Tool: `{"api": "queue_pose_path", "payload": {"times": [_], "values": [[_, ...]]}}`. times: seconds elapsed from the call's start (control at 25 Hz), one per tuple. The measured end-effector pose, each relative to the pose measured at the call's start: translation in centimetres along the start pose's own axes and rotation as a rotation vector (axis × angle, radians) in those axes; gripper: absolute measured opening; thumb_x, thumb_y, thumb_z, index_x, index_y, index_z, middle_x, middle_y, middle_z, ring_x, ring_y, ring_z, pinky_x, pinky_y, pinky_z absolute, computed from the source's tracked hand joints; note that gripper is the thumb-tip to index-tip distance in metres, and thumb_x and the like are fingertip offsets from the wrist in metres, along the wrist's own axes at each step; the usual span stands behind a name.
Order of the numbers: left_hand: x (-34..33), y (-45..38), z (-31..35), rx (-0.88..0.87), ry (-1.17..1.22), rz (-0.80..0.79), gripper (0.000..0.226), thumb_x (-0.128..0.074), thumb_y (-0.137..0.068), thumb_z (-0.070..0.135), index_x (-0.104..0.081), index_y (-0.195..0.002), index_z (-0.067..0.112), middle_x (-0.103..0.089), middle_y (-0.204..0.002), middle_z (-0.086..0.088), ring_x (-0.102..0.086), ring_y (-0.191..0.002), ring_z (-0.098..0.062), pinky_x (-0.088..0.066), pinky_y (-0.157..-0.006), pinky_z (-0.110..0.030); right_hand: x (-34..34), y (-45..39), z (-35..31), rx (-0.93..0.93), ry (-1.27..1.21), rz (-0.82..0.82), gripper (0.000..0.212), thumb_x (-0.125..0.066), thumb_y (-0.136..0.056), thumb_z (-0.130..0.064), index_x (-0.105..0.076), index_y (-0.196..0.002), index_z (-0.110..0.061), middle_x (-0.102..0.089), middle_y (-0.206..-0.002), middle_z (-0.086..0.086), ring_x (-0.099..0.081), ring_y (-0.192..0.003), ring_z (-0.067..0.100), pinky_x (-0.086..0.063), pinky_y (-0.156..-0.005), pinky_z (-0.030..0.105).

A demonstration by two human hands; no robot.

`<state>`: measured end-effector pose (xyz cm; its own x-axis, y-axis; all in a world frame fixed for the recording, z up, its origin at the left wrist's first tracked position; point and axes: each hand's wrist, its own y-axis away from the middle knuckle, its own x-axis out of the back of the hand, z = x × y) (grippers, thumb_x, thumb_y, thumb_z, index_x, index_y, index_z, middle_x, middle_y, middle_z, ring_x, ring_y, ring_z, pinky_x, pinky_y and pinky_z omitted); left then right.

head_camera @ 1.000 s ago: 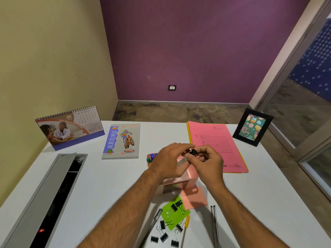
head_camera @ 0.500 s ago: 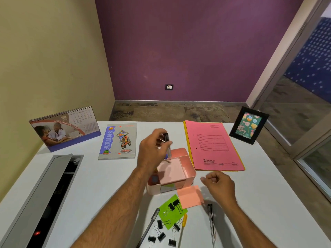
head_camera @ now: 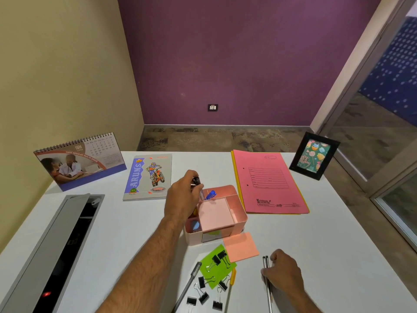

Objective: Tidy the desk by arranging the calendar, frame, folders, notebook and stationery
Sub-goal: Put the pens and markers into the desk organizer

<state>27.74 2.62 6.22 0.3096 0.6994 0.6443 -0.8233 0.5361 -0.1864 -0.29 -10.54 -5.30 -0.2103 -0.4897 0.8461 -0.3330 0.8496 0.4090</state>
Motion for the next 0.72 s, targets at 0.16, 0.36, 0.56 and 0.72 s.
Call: {"api": "queue_pose_path", "payload": {"times": [0.16,0.36,0.56,0.72], "values": [[-0.7,0.1,-0.1,0.032,-0.028,-0.02,0.023,-0.071,-0.088,0.027,-0.06,-0.108,0.026,-0.073,-0.102,0.0,-0.068,-0.09,-0.018,-0.06,-0.079,-0.037,-0.1,0.0,0.1,-0.038,-0.069,0.001,0.03,-0.075,-0.059,-0.027,-0.053,-0.079,-0.026,-0.063,-0.082,-0.01,-0.062,-0.078,0.017,-0.035,-0.054,0.022],[-1.0,0.2,-0.7,0.074,-0.071,-0.051,0.022,-0.067,-0.088,0.025,-0.068,-0.11,0.026,-0.073,-0.107,0.001,-0.068,-0.094,-0.02,-0.057,-0.079,-0.036,-0.1,0.2,-0.2,-0.042,-0.08,0.02,0.025,-0.078,-0.062,-0.026,-0.057,-0.076,-0.028,-0.065,-0.083,-0.007,-0.058,-0.076,0.018,-0.034,-0.056,0.022],[-0.8,0.3,-0.6,0.093,-0.305,-0.074,0.026,-0.06,-0.094,0.033,-0.07,-0.116,0.026,-0.071,-0.114,0.001,-0.062,-0.103,-0.021,-0.052,-0.078,-0.035,-0.5,0.1,-0.5,0.075,0.075,0.06,0.006,-0.059,-0.068,-0.023,-0.059,-0.072,-0.019,-0.066,-0.075,-0.003,-0.056,-0.069,0.021,-0.04,-0.058,0.026],[-0.9,0.2,-1.1,0.021,-0.427,-0.134,0.027,-0.056,-0.095,0.037,-0.072,-0.113,0.025,-0.068,-0.112,0.0,-0.055,-0.102,-0.021,-0.05,-0.075,-0.035,-0.4,0.8,-1.2,0.091,0.079,0.098,0.008,-0.056,-0.071,-0.02,-0.061,-0.072,-0.014,-0.065,-0.071,-0.001,-0.063,-0.071,0.024,-0.048,-0.061,0.03]]}}
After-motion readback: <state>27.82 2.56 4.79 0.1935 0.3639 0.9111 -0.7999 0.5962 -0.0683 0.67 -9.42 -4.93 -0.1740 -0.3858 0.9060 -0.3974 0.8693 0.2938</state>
